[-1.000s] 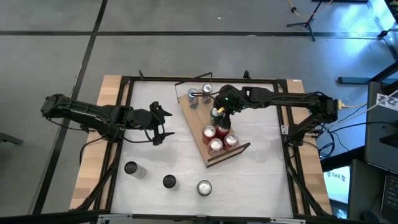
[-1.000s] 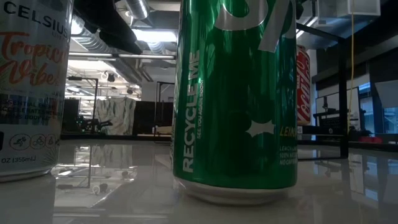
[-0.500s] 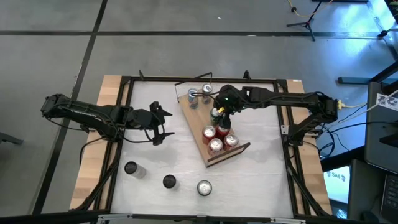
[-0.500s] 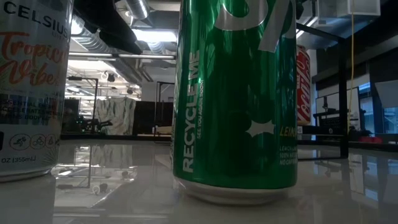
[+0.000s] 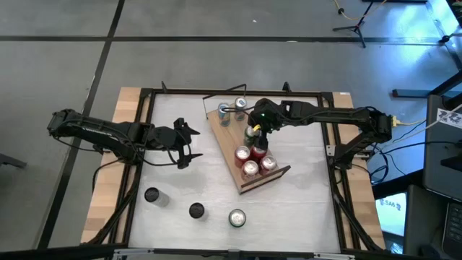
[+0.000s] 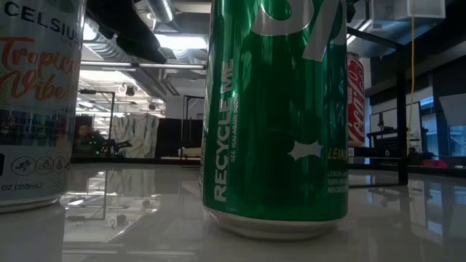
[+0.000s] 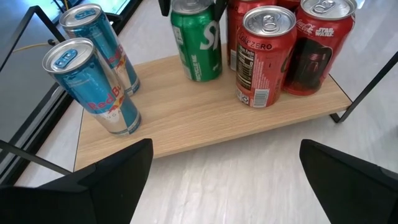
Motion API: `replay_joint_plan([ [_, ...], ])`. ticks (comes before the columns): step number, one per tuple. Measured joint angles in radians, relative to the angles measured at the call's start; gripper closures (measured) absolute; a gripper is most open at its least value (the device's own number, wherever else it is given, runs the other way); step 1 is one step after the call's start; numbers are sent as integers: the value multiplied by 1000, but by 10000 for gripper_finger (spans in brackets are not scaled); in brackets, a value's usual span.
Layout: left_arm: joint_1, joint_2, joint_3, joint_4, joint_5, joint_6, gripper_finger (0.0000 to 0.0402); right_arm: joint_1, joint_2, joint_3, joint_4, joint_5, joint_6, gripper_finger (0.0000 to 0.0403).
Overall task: Place canned beverage on shelf
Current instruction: Put the left green soda can on the shelf, then put the green soda can on the shelf aligned with the other green soda can
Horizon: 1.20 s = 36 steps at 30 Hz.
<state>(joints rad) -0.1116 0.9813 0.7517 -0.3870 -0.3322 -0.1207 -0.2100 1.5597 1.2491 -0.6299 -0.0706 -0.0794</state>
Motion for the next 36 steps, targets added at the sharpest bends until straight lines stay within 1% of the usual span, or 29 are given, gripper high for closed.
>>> replay_joint_plan([
  [6,0,0,0,0,0,0,8,0,0,0,-1,0,1,31],
  [19,0,0,0,0,0,0,8,0,-10,-1,-7,0,1,29],
  [24,0,0,0,0,0,0,8,0,-39,59,-63,-1,1,29],
  [30,0,0,0,0,0,0,8,1,-51,163,-152,-3,2,29],
  [33,0,0,0,0,0,0,8,1,-52,204,-177,-52,4,29],
  [36,0,0,0,0,0,0,8,3,-52,224,-180,-148,5,29],
])
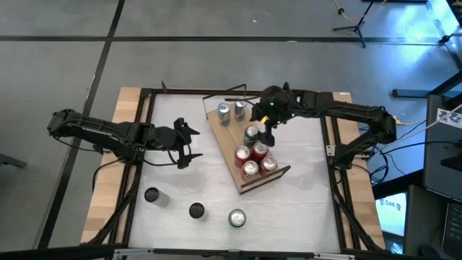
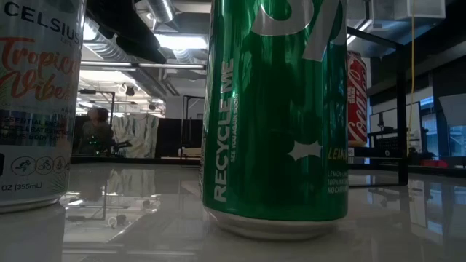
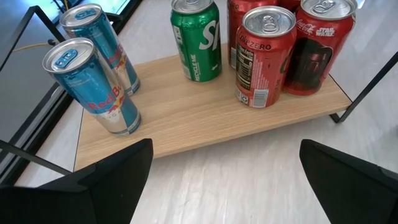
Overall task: Place canned beverage on shelf
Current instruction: Put the green soda can on the shelf aligned with the other green soda can
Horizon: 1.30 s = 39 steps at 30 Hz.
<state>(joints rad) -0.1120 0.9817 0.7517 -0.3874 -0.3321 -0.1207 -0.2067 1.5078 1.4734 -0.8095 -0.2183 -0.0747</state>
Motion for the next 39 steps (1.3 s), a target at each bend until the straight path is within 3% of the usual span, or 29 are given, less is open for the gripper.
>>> replay_joint_plan([
  [5,0,0,0,0,9,-1,8,51,0,8,13,-111,0,29],
  [24,0,0,0,101,1,-9,8,438,0,5,82,-97,49,29],
  [34,-18,0,0,293,6,-60,8,662,67,5,186,125,51,29],
  [39,-34,0,0,309,3,-67,8,722,134,5,185,175,70,29],
])
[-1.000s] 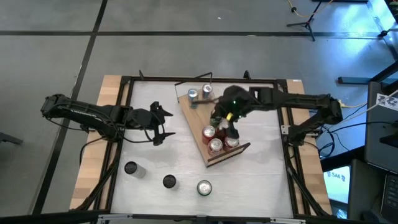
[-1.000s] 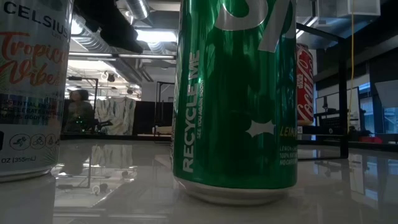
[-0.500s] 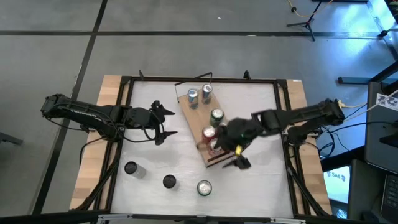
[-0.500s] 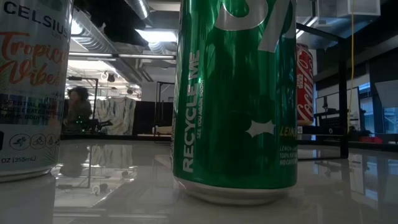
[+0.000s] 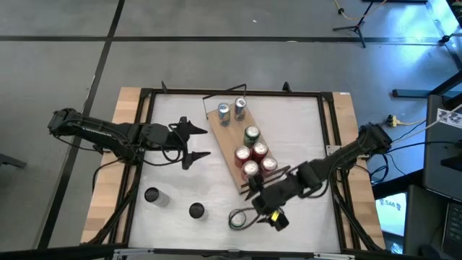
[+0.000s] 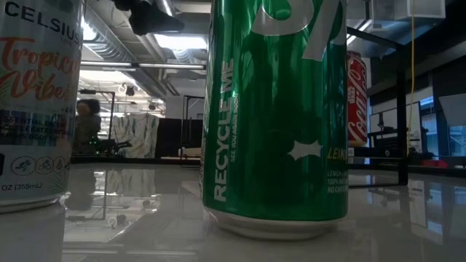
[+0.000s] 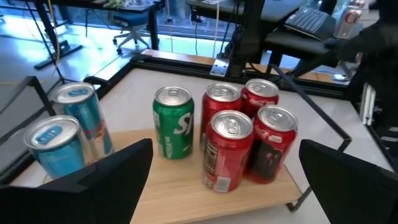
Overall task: Place canned beverage on shelf
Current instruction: Put the green soda can on the shelf aligned with the other green soda can
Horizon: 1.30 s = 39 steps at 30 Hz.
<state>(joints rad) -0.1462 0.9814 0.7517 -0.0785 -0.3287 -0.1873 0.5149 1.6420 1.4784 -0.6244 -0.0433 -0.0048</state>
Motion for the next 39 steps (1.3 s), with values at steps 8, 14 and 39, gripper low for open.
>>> replay_joint_plan([
  [8,-28,0,0,8,0,-49,8,64,103,-1,20,39,-9,29],
  [14,-49,0,0,35,0,-75,8,77,141,-1,80,123,-81,29],
  [39,-66,0,0,38,0,-100,8,46,260,0,211,216,-70,29],
])
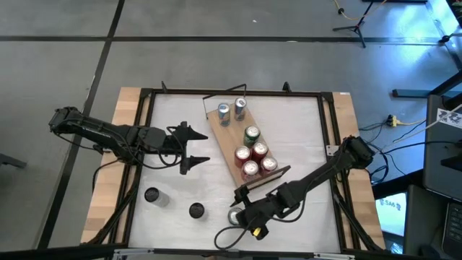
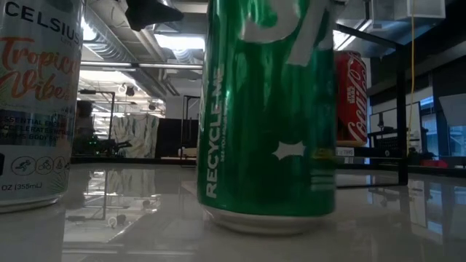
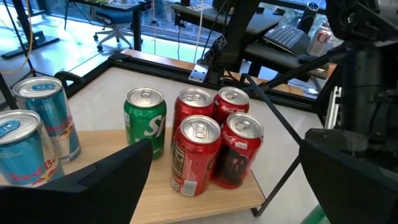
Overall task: Place canned beverage on shelf
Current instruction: Put the green soda can on the shelf aligned with the other green soda can
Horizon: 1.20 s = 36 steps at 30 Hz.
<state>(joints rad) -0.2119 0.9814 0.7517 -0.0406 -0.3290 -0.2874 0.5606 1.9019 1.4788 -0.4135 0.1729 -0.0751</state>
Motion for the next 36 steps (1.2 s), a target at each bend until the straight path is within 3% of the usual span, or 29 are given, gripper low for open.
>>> replay_joint_plan([
  [25,0,0,0,1,-4,1,8,-5,27,3,-6,-28,15,29],
  [36,0,0,0,2,-4,1,8,-6,33,-3,-24,-152,161,29],
])
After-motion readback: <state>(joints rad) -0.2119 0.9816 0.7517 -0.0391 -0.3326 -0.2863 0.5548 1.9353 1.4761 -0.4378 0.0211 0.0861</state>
